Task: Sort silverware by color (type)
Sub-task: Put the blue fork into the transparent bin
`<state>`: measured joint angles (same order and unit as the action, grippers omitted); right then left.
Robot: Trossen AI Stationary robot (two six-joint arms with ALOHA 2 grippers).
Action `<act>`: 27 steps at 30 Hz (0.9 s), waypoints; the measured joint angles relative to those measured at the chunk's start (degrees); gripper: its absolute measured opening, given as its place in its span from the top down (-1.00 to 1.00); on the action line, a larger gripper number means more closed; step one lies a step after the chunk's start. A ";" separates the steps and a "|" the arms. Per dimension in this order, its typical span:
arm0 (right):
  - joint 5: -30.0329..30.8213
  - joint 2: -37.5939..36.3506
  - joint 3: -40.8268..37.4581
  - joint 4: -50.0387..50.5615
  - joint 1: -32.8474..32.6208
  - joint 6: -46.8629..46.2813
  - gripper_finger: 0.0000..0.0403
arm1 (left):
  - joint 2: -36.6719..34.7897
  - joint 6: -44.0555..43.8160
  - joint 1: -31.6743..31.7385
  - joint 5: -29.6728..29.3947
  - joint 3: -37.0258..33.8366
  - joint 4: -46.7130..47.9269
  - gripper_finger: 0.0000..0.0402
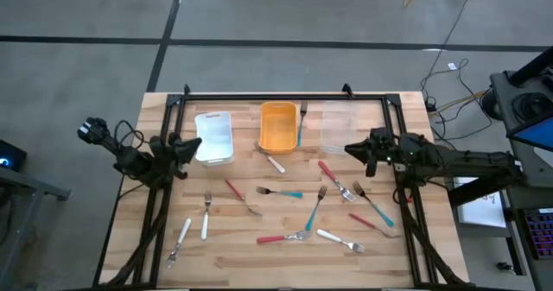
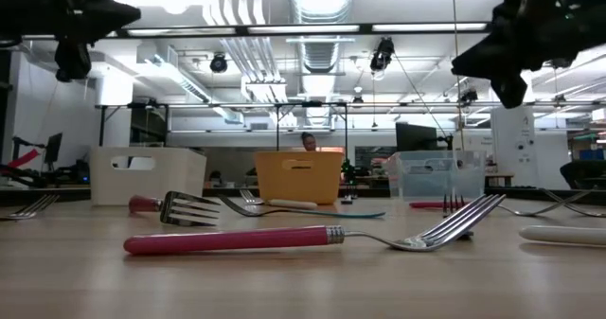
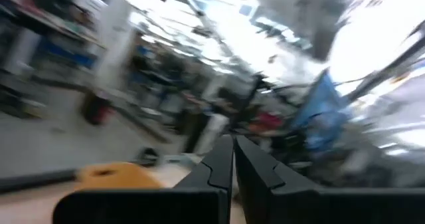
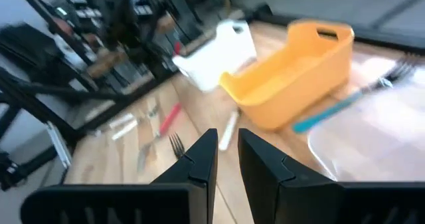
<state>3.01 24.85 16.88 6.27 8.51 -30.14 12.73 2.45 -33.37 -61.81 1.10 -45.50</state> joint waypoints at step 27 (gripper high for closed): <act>-16.04 23.93 20.47 39.27 0.00 -17.08 0.74 | 2.51 29.06 1.01 12.50 0.00 -15.66 1.00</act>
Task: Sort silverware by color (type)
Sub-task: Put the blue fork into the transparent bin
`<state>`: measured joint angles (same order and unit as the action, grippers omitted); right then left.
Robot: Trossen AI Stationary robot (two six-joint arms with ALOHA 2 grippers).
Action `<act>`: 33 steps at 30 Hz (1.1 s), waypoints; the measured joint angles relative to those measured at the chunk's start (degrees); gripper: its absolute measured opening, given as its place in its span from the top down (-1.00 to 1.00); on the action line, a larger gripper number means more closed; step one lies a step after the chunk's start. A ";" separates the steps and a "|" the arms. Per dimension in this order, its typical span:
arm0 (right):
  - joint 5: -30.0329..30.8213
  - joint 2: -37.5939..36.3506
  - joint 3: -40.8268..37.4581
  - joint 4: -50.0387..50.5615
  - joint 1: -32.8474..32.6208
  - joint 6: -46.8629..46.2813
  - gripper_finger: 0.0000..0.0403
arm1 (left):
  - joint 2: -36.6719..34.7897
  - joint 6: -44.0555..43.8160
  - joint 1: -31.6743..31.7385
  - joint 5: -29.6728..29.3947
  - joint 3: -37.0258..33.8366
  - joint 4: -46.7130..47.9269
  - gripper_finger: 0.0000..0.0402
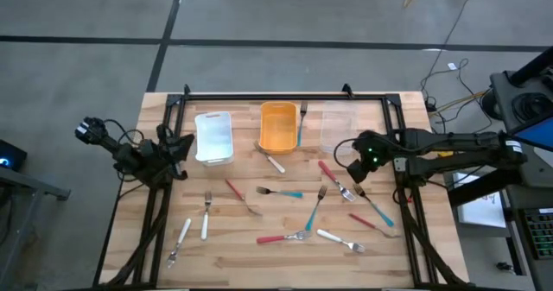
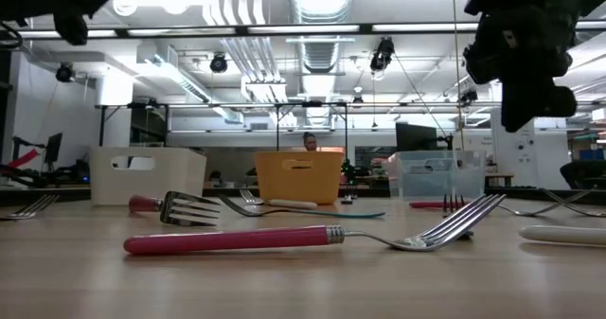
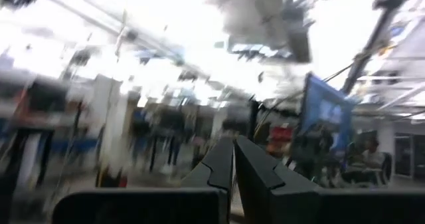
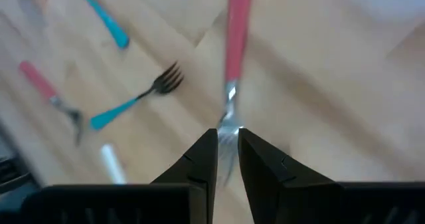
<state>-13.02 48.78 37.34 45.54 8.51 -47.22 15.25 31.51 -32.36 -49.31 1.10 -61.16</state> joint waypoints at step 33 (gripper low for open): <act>-7.82 1.99 -0.11 13.64 -10.38 -9.05 0.74 | 9.52 25.15 0.02 7.41 13.51 1.65 1.00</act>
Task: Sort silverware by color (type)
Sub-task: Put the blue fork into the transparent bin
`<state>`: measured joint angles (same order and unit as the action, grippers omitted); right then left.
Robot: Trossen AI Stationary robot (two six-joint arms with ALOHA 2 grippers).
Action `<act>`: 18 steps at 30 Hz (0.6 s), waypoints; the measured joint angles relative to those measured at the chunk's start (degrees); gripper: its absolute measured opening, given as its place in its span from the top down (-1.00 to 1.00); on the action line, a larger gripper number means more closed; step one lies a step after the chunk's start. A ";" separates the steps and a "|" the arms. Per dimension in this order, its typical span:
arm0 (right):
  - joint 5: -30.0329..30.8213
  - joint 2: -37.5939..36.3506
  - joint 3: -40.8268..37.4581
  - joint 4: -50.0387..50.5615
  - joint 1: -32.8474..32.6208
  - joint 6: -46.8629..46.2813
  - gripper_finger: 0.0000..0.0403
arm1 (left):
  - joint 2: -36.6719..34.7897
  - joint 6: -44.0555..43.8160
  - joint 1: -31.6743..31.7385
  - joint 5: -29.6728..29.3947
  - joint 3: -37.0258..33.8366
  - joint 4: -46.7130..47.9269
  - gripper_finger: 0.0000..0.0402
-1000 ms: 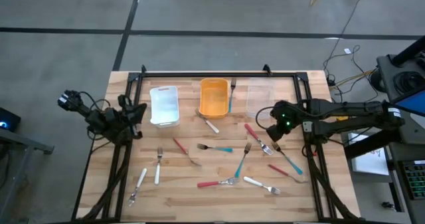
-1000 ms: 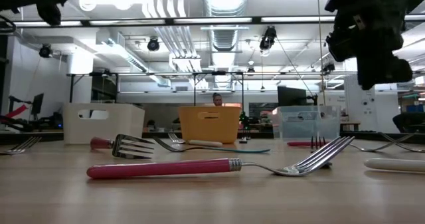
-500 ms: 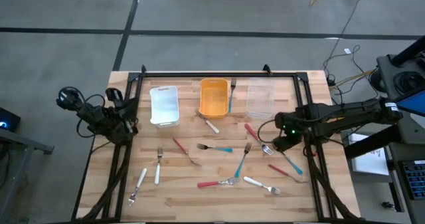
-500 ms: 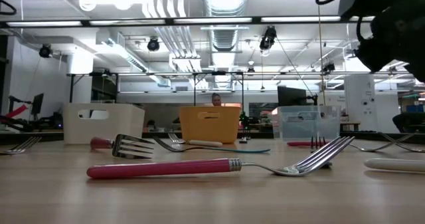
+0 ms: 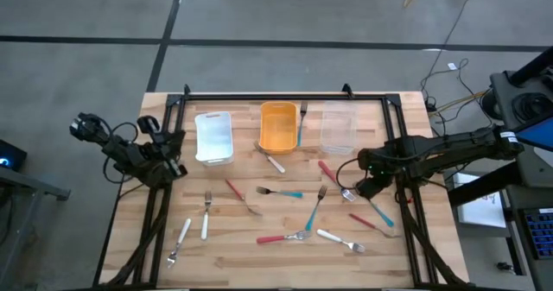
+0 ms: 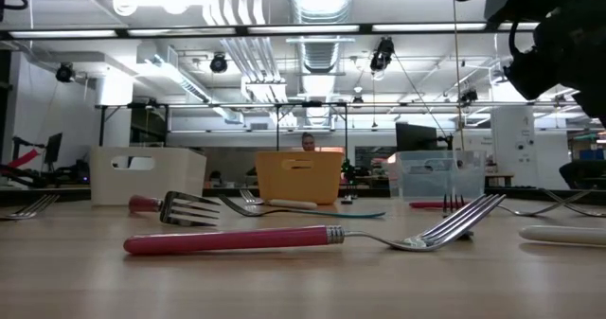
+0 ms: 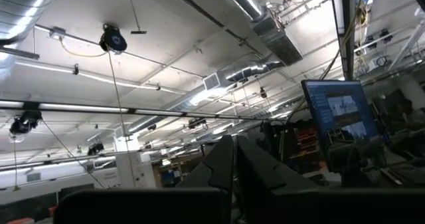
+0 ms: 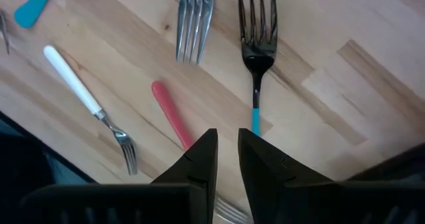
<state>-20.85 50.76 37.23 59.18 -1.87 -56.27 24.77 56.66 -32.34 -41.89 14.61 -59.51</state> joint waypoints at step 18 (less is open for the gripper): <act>2.93 0.02 0.00 -1.40 0.00 3.36 0.74 | 4.11 -1.97 -0.01 -5.58 -0.07 0.15 1.00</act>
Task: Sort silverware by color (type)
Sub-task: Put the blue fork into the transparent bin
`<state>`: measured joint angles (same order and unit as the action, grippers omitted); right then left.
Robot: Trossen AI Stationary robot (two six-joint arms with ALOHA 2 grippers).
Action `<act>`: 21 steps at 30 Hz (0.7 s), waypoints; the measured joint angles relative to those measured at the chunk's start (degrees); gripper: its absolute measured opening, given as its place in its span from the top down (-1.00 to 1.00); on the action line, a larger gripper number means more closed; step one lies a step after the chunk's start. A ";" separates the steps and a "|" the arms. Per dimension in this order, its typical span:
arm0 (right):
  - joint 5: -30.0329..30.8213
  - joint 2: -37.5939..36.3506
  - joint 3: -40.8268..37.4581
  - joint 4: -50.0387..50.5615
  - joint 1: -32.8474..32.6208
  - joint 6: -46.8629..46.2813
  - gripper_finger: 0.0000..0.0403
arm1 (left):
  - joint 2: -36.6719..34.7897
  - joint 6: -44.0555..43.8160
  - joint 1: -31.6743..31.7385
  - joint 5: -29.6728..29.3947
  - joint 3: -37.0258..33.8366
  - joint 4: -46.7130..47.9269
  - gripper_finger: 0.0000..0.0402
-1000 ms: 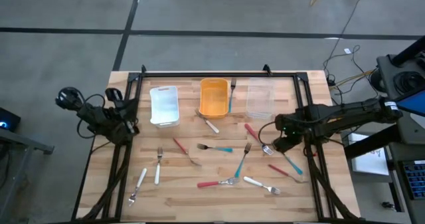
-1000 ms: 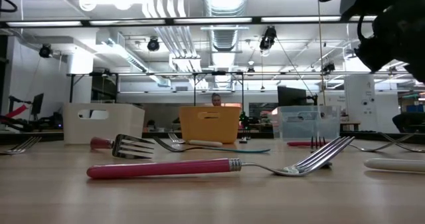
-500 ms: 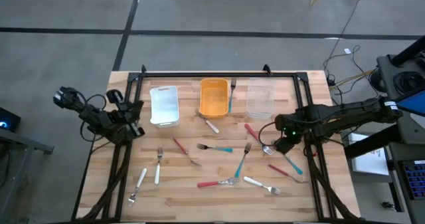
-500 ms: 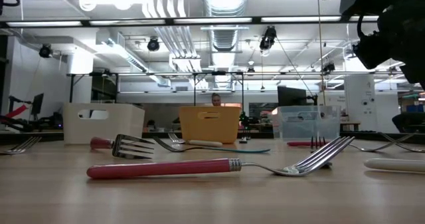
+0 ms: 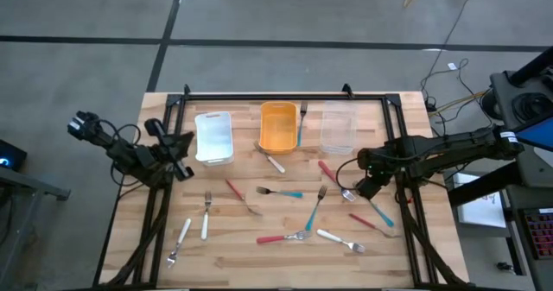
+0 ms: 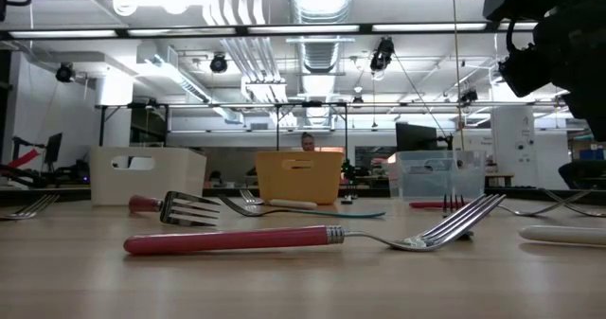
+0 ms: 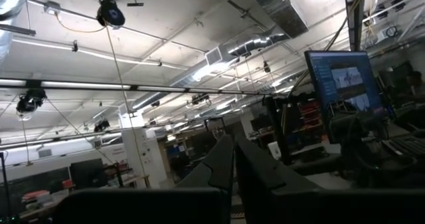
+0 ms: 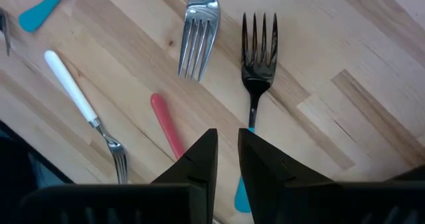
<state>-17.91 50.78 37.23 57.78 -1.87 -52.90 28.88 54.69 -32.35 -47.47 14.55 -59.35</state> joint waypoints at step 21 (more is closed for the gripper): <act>0.00 0.00 0.00 -2.01 0.00 -1.03 0.74 | 3.73 -4.81 0.01 -0.10 -0.07 0.06 1.00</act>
<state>-17.91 50.78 37.23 55.78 -1.87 -53.93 32.61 49.87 -32.34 -47.57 14.48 -59.30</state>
